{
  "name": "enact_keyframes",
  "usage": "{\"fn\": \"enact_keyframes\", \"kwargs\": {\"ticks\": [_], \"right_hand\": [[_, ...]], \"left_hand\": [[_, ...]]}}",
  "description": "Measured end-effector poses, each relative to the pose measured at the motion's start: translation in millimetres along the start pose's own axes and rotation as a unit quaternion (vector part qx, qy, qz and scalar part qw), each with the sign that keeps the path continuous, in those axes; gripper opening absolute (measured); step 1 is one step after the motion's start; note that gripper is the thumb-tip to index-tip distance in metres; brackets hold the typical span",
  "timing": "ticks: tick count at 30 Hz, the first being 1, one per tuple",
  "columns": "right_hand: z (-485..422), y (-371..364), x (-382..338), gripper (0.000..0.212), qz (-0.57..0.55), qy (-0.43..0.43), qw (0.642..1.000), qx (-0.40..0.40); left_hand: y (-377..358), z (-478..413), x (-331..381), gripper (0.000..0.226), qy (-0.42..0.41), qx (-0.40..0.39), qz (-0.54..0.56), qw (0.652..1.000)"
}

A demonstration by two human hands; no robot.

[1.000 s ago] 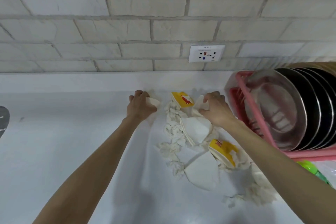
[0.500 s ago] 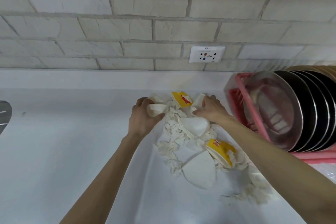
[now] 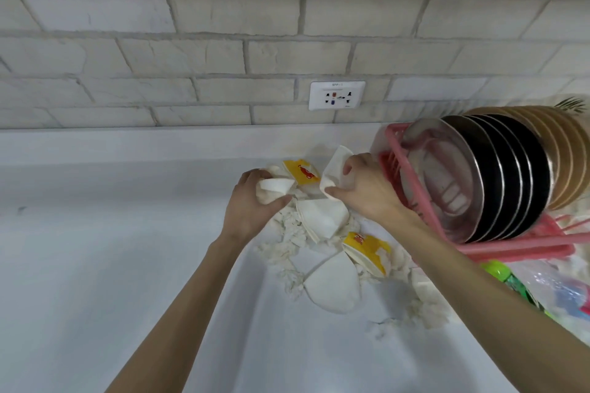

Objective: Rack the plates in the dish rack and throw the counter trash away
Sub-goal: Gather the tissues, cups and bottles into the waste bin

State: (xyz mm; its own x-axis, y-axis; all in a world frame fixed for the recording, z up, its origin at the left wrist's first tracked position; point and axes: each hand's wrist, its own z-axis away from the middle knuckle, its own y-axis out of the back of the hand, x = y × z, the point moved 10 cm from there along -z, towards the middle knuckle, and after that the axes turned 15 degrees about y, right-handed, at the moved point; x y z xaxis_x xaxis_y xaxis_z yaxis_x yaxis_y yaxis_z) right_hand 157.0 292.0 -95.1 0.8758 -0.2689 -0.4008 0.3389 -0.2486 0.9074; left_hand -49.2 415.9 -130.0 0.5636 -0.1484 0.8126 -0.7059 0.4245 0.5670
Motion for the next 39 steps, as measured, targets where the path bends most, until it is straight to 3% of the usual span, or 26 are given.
{"fn": "enact_keyframes", "kwargs": {"ticks": [4,10,21,26,32,39], "right_hand": [[57.5,16.0,-27.9,0.052,-0.044,0.030,0.998,0.024],[171.9,27.0,-36.7,0.058,-0.098,0.008,0.995,0.025],[451.5,24.3,19.1,0.050,-0.164,-0.150,0.974,0.045],[558.4,33.9,43.3,0.049,-0.167,-0.215,0.959,0.077],[673.3,29.0,69.7,0.053,-0.220,-0.320,0.913,0.127],[763.8,24.9,107.0,0.053,-0.233,-0.421,0.859,0.173]], "left_hand": [[-4.6,47.8,0.9,0.050,0.024,-0.027,0.056,0.998],[-34.0,133.3,-7.8,0.050,0.051,-0.082,0.075,0.993],[-148.3,341.0,20.1,0.054,0.010,-0.246,0.038,0.969],[-200.9,426.8,33.0,0.068,0.006,-0.309,0.031,0.951],[-258.4,522.3,39.3,0.057,-0.014,-0.404,-0.018,0.914],[-321.9,569.8,37.8,0.053,-0.005,-0.483,-0.088,0.871]]}}
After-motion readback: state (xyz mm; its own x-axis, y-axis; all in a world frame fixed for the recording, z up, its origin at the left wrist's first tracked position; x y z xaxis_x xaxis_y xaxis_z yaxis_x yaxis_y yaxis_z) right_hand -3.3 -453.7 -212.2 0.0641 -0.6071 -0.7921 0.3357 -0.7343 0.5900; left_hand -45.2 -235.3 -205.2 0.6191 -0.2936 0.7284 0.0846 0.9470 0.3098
